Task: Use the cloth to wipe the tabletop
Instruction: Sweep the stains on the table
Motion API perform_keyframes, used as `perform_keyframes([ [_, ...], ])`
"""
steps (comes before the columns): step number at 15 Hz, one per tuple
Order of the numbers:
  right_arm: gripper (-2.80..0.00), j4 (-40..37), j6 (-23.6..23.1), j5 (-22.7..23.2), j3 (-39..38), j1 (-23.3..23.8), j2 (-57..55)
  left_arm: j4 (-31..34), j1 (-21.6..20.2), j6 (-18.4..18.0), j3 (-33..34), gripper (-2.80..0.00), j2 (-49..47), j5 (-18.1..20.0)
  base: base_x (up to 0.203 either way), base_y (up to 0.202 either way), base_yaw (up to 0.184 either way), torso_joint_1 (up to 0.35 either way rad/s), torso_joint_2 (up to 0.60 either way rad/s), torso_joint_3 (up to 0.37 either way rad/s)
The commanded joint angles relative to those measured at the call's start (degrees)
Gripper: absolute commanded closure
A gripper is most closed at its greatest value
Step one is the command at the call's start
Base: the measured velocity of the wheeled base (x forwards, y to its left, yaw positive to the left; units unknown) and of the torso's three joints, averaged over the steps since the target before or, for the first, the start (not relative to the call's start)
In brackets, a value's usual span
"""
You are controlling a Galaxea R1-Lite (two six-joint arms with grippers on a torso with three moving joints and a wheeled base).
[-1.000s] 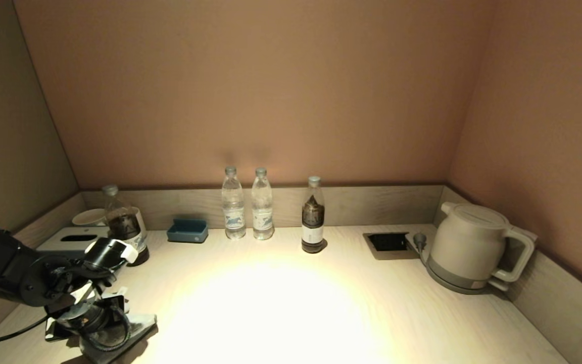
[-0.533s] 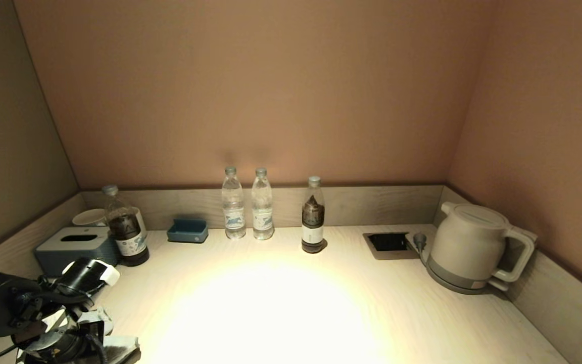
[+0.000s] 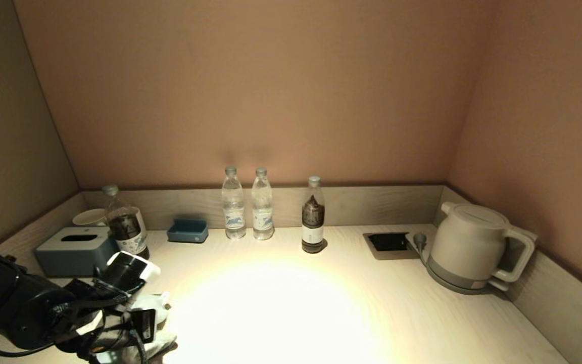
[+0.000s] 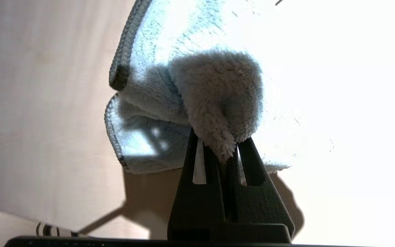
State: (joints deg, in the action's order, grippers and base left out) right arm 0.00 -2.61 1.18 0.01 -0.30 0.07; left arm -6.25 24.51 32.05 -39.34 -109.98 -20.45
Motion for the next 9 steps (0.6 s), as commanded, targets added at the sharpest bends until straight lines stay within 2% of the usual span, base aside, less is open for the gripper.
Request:
perform_keyframes([
  [1,0.00,0.00,-0.03,0.05,0.02,-0.05,-0.07,-0.84,3.64,0.28,-1.63,0.00,-2.75,-0.02,0.000,0.000,0.000,0.000,0.00,0.000],
  [6,0.00,0.00,-0.03,0.05,-0.01,-0.05,-0.07,-0.87,14.30,0.05,-4.84,0.00,-4.27,-0.07,0.000,0.000,0.000,0.000,0.00,0.000],
  [9,0.00,-0.04,-0.03,0.05,-0.01,-0.05,-0.07,-0.78,16.54,-0.44,-4.54,0.00,-2.76,0.01,0.000,0.000,0.000,0.000,0.00,0.000],
])
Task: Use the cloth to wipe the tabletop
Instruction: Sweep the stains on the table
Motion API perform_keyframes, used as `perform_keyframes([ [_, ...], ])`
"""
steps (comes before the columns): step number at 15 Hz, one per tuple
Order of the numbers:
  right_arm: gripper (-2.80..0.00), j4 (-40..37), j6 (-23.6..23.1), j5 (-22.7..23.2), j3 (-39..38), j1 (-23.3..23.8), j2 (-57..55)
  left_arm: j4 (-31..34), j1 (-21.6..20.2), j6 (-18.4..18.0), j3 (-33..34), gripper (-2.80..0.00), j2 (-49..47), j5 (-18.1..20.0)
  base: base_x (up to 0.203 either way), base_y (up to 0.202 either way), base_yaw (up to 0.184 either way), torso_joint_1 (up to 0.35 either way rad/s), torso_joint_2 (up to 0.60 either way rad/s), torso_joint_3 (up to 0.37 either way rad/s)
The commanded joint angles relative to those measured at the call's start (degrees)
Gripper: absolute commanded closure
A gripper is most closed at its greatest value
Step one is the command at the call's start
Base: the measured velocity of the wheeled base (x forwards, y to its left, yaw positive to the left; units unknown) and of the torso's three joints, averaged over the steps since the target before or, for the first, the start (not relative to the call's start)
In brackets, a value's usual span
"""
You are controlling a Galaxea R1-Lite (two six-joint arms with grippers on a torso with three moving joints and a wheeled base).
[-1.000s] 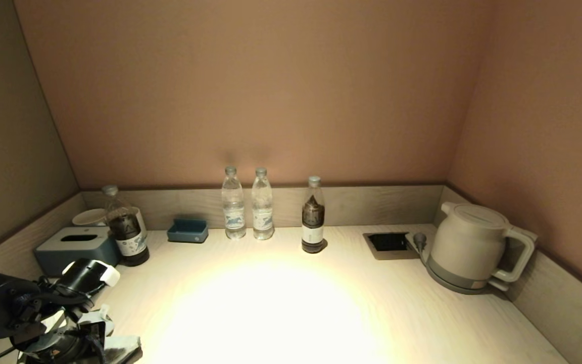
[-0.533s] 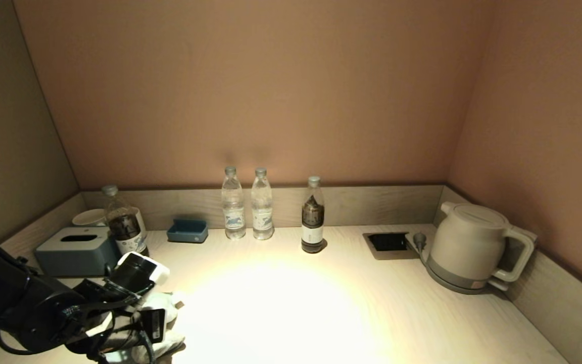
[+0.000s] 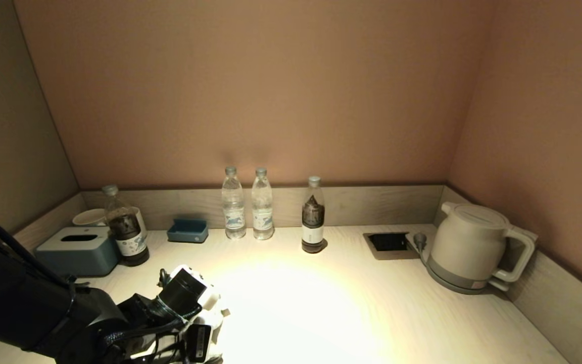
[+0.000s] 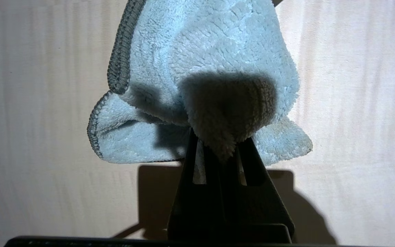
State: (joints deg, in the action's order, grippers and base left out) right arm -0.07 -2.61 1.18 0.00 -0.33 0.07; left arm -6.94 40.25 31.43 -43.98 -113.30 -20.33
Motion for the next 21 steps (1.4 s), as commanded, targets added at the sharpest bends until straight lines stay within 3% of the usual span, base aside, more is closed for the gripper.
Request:
perform_keyframes([
  [1,0.00,0.07,-0.03,0.05,0.00,-0.02,-0.07,-0.03,1.42,0.13,0.33,0.00,1.44,-0.06,0.000,0.000,0.000,0.000,0.00,0.000],
  [6,0.00,-0.02,-0.03,0.05,0.00,-0.02,-0.07,0.18,2.44,-0.19,3.56,0.00,2.81,-0.44,0.000,0.000,0.000,0.000,0.00,0.000],
  [12,0.00,0.07,-0.03,0.05,0.00,-0.02,-0.07,-0.35,0.59,0.74,19.31,0.00,10.44,-1.89,0.000,0.000,0.000,0.000,0.00,0.000],
  [16,0.00,0.07,-0.03,0.05,0.09,-0.02,-0.07,-3.53,-9.65,0.27,22.21,0.00,10.15,-6.19,0.000,0.000,0.000,0.000,0.00,0.000],
  [21,0.00,0.07,-0.03,0.05,0.00,-0.02,-0.07,-5.91,-23.44,-0.14,21.14,0.00,7.20,-11.11,0.000,0.000,0.000,0.000,0.00,0.000],
])
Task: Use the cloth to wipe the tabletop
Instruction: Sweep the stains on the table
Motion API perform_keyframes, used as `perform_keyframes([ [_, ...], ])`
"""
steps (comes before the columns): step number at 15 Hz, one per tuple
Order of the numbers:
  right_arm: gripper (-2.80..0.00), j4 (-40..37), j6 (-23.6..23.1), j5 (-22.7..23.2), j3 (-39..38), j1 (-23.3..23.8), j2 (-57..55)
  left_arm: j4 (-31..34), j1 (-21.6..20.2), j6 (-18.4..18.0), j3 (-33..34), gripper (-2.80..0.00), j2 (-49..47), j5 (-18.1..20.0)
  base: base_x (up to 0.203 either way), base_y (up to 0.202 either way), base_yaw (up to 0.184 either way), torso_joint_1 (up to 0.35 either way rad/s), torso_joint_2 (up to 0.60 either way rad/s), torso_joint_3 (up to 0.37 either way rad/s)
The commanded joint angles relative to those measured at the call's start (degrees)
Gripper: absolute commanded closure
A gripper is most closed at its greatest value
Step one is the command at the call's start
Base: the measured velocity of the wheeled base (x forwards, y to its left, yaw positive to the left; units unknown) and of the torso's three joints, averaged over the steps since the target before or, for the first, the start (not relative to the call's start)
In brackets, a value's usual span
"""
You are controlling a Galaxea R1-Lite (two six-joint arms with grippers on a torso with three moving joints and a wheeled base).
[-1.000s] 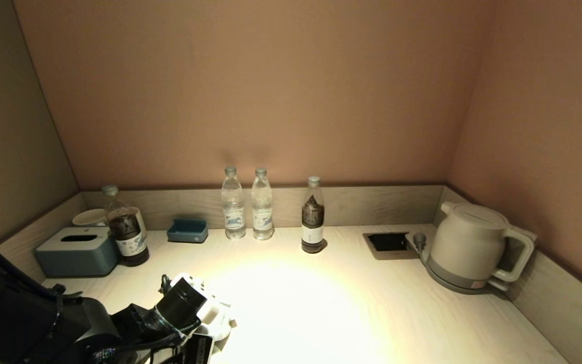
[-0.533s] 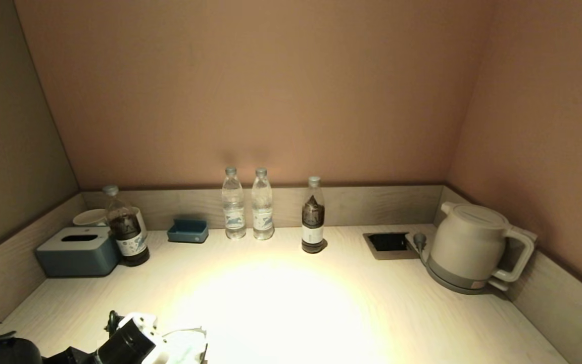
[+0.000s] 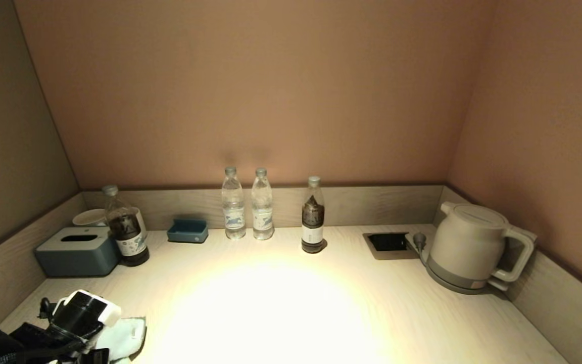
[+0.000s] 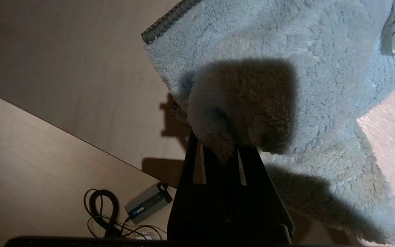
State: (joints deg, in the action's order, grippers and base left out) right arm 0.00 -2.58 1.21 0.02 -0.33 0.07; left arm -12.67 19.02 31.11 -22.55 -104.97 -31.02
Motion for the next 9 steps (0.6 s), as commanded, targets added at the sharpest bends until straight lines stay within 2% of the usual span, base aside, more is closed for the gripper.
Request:
perform_keyframes([
  [1,0.00,0.00,-0.05,0.02,-0.02,-0.02,-0.07,-0.60,-3.28,0.18,-0.65,0.00,-1.55,-1.59,0.000,0.000,0.000,0.000,0.00,0.000],
  [3,0.00,0.00,-0.05,0.02,-0.02,-0.02,-0.07,-0.64,-4.78,-0.11,-1.11,0.00,-1.97,-2.16,0.000,0.000,0.000,0.000,0.00,0.000],
  [5,0.00,0.00,-0.05,0.02,-0.02,-0.02,-0.07,-0.69,-11.01,-0.83,-3.28,0.00,-2.78,-3.29,0.000,0.000,0.000,0.000,0.00,0.000],
  [9,0.00,0.00,-0.05,0.02,-0.02,-0.02,-0.07,-0.59,-16.35,-2.81,-7.40,0.00,-2.60,-4.16,0.000,0.000,0.000,0.000,0.00,0.000],
])
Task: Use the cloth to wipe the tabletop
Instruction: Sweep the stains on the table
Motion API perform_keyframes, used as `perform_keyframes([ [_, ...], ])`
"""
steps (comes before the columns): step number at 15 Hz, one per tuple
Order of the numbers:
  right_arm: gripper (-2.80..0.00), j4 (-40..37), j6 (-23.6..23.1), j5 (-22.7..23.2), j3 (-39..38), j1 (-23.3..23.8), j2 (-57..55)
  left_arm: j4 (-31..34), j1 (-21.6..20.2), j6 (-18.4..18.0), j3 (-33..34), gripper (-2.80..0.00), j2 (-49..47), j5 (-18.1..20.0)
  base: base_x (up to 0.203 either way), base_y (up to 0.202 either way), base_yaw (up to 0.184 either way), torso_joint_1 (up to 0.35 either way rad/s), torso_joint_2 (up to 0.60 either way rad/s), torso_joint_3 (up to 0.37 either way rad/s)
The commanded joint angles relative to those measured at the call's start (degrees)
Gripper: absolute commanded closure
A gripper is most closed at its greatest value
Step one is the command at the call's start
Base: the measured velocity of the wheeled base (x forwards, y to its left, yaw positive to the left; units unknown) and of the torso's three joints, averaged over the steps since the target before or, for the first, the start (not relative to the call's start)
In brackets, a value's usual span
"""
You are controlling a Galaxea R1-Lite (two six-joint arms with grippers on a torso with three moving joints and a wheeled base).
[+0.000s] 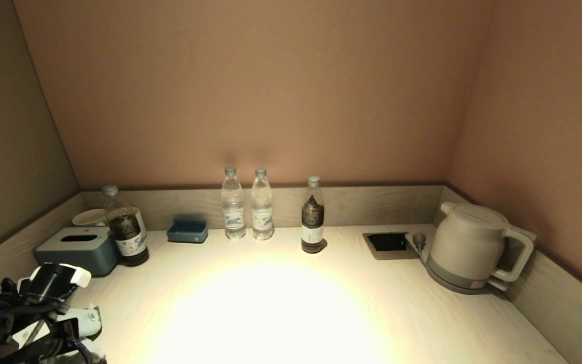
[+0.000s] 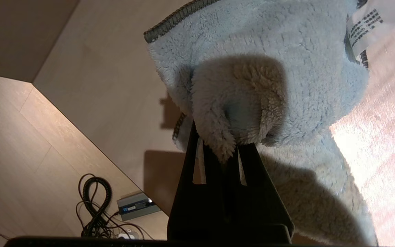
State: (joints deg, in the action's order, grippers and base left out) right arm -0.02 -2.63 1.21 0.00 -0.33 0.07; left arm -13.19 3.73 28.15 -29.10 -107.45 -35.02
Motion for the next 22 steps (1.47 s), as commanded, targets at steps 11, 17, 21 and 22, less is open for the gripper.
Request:
perform_keyframes([
  [11,0.00,-0.06,-0.01,0.02,0.09,-0.02,-0.07,-0.22,-4.02,-1.19,-24.16,0.00,-20.71,-0.11,0.000,0.000,0.000,0.000,0.00,0.000],
  [17,0.00,0.02,-0.01,0.02,0.00,-0.02,-0.07,-0.15,2.79,-1.27,-28.35,0.00,-21.24,0.77,0.000,0.000,0.000,0.000,0.00,0.000],
  [21,0.00,0.02,-0.01,0.02,0.00,-0.02,-0.07,-0.07,14.54,-0.88,-29.87,0.00,-18.96,0.98,0.000,0.000,0.000,0.000,0.00,0.000],
  [22,0.00,0.02,-0.01,0.02,0.00,-0.02,-0.07,0.09,15.69,-0.82,-30.14,0.00,-18.32,1.00,0.000,0.000,0.000,0.000,0.00,0.000],
])
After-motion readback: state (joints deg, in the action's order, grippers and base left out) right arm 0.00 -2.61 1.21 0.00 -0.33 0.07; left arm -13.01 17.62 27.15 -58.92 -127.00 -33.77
